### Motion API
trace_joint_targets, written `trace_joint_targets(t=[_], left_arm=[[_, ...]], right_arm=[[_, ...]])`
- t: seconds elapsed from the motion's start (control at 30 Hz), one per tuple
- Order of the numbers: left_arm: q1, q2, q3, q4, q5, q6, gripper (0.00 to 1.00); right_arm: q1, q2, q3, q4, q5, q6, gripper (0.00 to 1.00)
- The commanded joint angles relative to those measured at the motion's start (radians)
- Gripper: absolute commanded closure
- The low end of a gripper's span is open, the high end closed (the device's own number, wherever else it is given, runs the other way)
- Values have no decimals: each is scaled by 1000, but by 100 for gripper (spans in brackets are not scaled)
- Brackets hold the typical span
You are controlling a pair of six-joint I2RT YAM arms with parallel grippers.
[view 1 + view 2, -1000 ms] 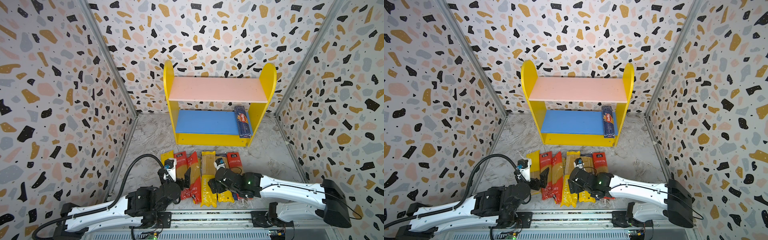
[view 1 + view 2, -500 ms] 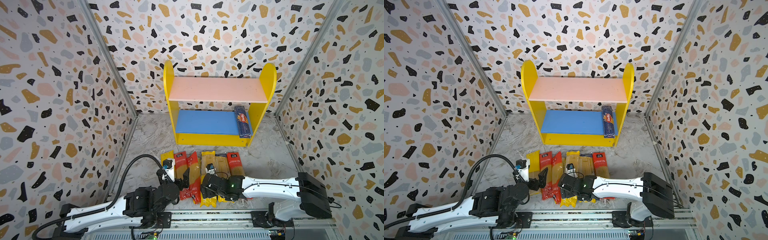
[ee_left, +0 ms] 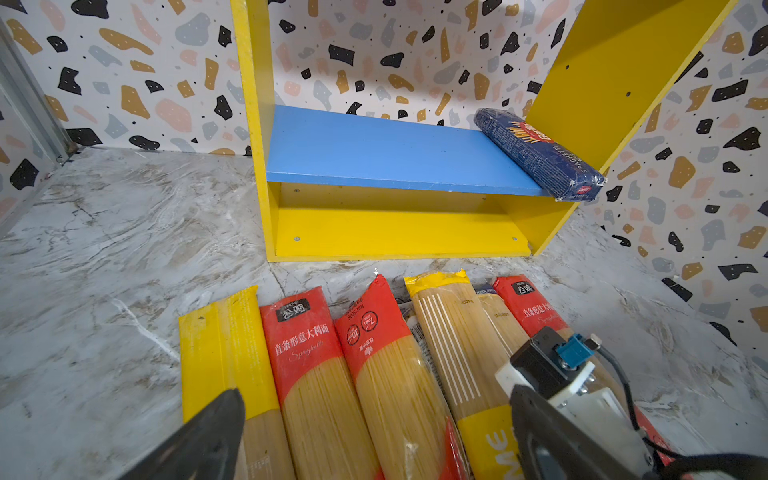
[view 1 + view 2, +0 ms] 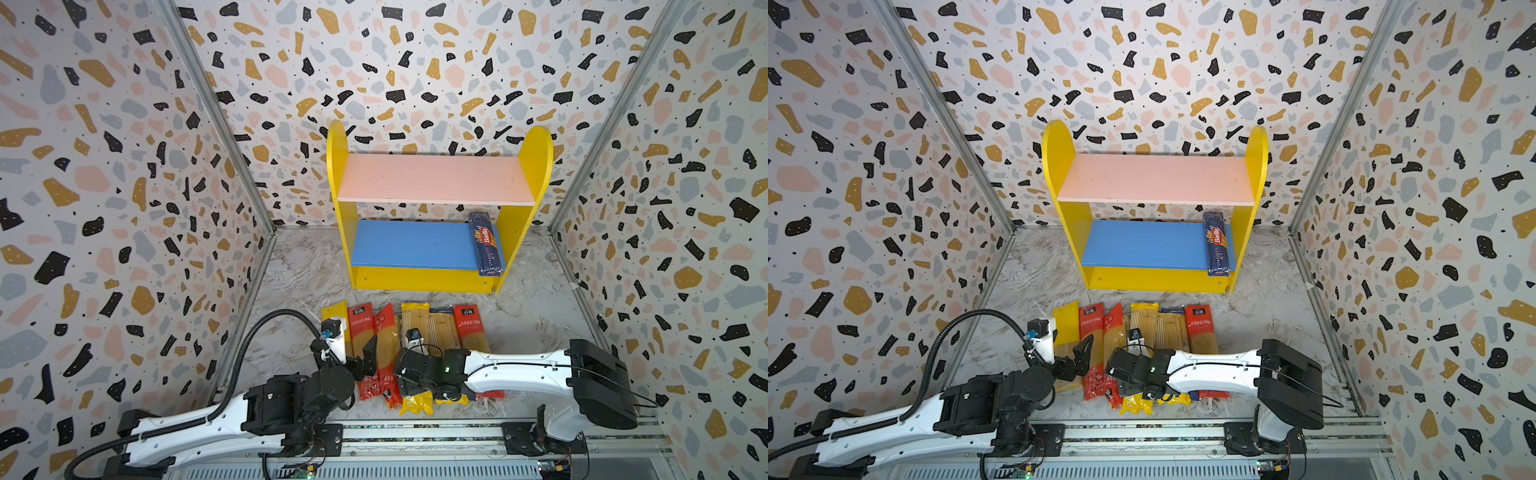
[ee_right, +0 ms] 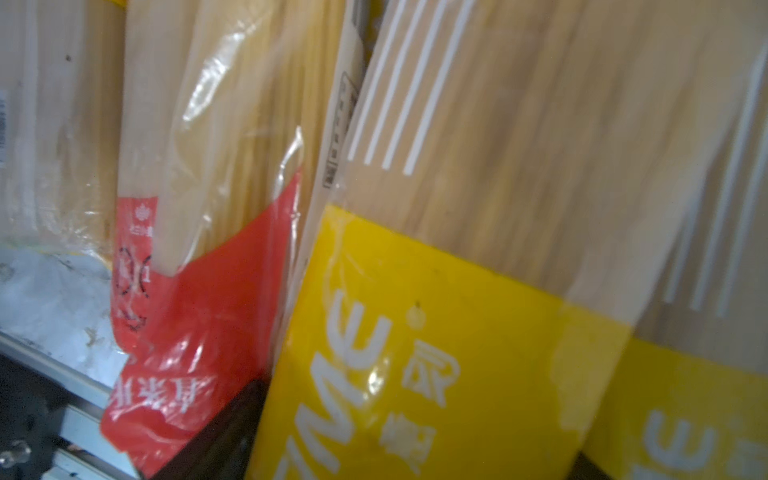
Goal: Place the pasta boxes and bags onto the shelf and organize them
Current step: 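Close the right gripper on the yellow-banded spaghetti bag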
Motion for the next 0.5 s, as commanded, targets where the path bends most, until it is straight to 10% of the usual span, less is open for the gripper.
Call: trace_joint_targets(t=[0.0, 0.47], left_arm=[[5, -14, -12, 1, -17, -7, 2], [6, 29, 7, -3, -28, -6, 2]], right_arm=[[-10, 44, -31, 30, -66, 2, 37], [-141, -339, -325, 291, -230, -70, 65]])
